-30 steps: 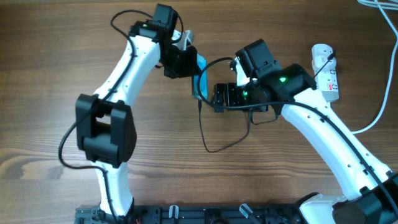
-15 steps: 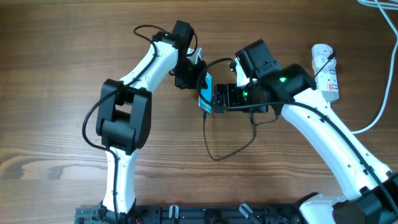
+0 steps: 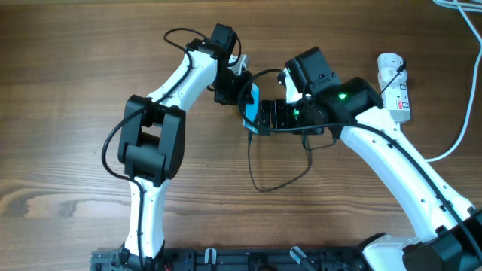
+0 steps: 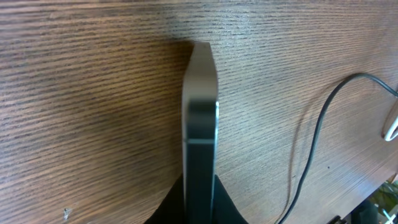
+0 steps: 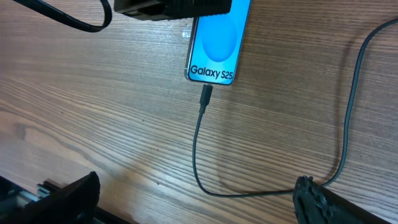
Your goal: Plug charger to phone and switch on socket
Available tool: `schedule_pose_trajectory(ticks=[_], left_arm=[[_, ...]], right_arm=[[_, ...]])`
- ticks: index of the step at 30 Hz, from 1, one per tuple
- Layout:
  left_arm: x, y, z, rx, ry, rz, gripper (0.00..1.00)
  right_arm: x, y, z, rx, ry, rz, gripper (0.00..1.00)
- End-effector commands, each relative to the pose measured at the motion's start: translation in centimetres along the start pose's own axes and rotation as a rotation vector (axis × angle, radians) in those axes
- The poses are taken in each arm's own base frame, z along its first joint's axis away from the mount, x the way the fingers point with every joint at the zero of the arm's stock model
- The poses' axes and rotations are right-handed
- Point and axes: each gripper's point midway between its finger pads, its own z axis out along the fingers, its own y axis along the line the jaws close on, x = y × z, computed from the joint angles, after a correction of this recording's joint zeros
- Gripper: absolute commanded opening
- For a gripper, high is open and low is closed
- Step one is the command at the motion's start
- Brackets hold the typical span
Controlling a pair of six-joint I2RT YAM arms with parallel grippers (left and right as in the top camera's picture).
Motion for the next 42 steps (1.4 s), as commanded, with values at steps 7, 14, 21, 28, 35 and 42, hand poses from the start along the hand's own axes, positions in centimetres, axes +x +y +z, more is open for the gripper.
schedule_pose_trajectory(ticks=[7, 14, 21, 28, 35, 42], left_arm=[[0.1, 0.1, 0.8, -0.001, 0.011, -0.004, 0.37], [0.1, 0.2, 0.8, -0.002, 0.012, -0.006, 0.52], [0.1, 0.2, 0.7, -0.002, 0.010, -0.008, 0.70], [0.0, 0.5, 0.6, -0.003, 0.010, -0.015, 1.00], [0.0, 0.5, 0.2, -0.003, 0.008, -0.017, 1.00], [-0.6, 0.6, -3.5, -0.101, -0.088, -0.066, 1.00]], right_arm=[[-0.3, 0.6, -0.2, -0.018, -0.004, -0.017, 1.00], [-0.2, 0.5, -0.2, -0.017, -0.002, -0.015, 1.00], [-0.3, 0.0, -0.2, 0.012, -0.007, -0.013, 1.00], [-0.2, -0.5, -0.2, 0.040, -0.006, -0.010, 1.00], [-0.1, -0.6, -0.2, 0.046, -0.005, -0.009, 1.00], [0.2, -1.4, -0.4, 0.067, 0.010, 0.017, 1.00]])
